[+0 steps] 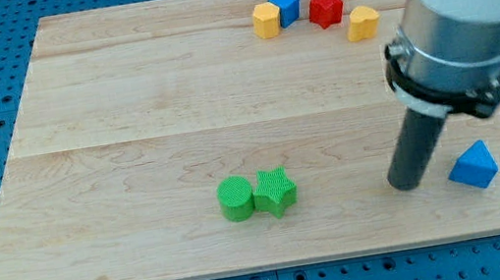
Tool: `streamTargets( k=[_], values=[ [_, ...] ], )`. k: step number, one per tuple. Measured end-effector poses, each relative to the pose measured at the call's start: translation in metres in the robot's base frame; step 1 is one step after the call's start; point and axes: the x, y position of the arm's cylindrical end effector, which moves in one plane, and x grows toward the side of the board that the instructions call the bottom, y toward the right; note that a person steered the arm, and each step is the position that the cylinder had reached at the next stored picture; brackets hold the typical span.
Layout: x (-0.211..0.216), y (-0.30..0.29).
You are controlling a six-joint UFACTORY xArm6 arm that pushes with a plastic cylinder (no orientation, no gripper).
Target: Move blue triangle towards the bottom right of the board
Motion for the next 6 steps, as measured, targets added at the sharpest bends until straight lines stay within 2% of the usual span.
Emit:
streamTargets(
  k=[1,2,3,6],
  values=[
    [-0.036,0.002],
    [-0.041,0.029],
    [-0.031,0.048],
    [0.017,0.047]
  ],
)
